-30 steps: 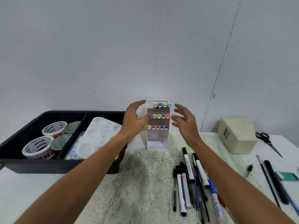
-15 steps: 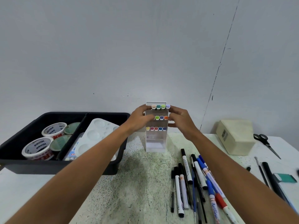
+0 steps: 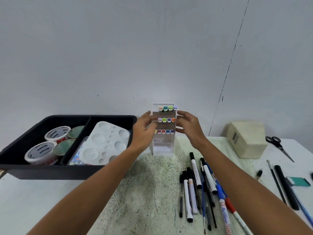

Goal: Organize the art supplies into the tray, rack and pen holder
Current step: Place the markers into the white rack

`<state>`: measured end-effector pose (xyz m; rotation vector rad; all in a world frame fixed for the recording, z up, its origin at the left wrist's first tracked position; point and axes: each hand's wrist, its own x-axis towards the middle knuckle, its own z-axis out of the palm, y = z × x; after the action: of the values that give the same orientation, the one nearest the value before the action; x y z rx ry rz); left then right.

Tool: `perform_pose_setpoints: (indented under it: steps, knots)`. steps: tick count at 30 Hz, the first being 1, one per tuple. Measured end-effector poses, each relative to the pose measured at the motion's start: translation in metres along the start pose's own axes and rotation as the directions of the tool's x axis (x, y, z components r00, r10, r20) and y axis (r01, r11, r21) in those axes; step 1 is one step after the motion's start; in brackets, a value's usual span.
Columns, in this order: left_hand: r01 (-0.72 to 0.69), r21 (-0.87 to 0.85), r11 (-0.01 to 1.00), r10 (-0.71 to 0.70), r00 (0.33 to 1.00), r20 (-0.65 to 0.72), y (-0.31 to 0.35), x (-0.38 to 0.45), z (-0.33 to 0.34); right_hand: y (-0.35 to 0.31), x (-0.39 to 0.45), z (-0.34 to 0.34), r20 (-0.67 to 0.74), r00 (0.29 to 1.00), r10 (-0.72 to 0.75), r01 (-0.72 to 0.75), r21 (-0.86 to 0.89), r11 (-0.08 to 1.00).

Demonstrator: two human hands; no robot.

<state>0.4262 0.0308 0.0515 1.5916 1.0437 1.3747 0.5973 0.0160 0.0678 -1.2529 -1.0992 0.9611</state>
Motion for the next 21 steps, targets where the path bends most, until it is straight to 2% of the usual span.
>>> perform_pose_setpoints:
  steps: [3, 7, 14, 18, 21]
  knots:
    - [-0.04, 0.12, 0.992, 0.035, 0.998, 0.045, -0.001, -0.005, 0.002, 0.002, -0.003, 0.002, -0.029, 1.0, -0.007, 0.007, -0.013, 1.0]
    - [-0.073, 0.19, 0.979, 0.049, 0.99, 0.129, 0.006, -0.007, 0.005, 0.0, -0.007, 0.003, 0.002, 1.0, -0.031, 0.031, 0.0, 1.0]
    - [-0.093, 0.133, 0.987, 0.065, 0.978, 0.2, 0.013, -0.006, 0.001, 0.0, -0.008, 0.001, 0.027, 0.999, -0.033, 0.032, 0.033, 0.999]
    - [-0.1, 0.047, 0.994, 0.093, 0.985, 0.143, -0.003, -0.02, 0.003, 0.011, -0.011, 0.003, 0.028, 1.0, -0.011, 0.01, 0.025, 1.0]
    - [-0.101, 0.135, 0.986, 0.101, 0.995, 0.003, -0.018, -0.038, 0.007, 0.03, -0.018, 0.001, 0.005, 0.999, 0.041, -0.041, -0.052, 0.998]
